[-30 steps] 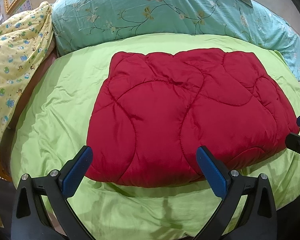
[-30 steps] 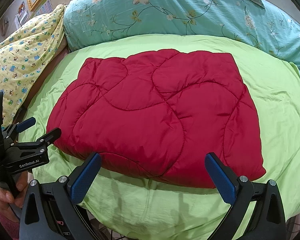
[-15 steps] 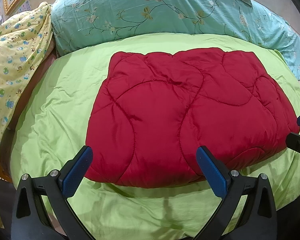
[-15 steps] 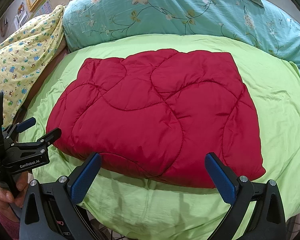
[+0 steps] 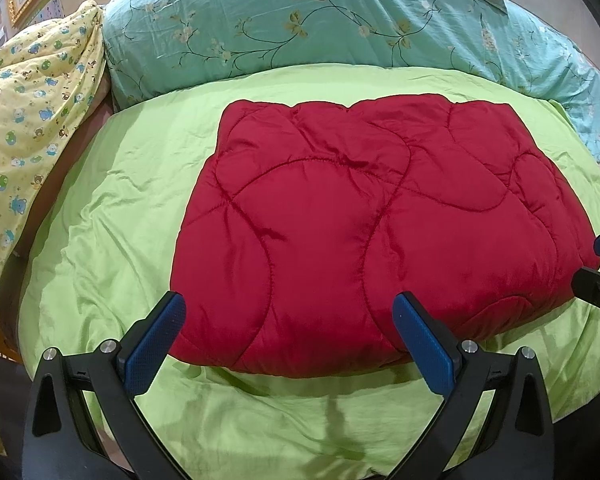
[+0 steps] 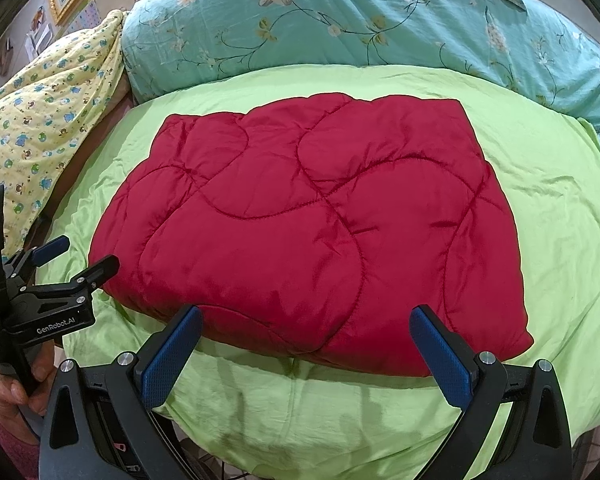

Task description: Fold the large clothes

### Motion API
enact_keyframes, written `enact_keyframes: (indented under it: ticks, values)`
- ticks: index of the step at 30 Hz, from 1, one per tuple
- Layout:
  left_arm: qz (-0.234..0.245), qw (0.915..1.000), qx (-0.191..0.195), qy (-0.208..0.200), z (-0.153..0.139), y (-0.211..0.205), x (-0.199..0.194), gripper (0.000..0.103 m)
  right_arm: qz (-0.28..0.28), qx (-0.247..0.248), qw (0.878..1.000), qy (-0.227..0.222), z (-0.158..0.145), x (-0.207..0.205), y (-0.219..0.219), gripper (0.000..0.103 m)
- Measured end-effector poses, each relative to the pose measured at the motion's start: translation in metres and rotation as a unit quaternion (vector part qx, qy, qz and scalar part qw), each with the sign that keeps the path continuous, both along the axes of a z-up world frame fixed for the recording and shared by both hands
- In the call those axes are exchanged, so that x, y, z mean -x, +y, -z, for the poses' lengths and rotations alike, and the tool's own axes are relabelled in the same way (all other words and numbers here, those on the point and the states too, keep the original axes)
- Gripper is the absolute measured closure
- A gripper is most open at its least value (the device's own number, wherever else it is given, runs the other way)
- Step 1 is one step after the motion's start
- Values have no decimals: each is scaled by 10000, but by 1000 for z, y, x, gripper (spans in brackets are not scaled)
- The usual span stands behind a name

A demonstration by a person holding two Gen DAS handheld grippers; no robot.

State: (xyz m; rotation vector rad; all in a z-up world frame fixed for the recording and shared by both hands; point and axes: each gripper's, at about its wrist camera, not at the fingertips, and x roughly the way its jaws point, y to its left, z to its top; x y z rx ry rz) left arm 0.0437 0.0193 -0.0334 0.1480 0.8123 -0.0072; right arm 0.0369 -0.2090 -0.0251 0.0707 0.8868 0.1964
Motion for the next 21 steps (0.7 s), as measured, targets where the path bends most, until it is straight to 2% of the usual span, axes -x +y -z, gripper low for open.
enact_keyframes:
  ticks: [21]
  values:
    - [6,9999,126,66,4,0,-5,0,-2,-88,9999,98,8,-6,-4,0]
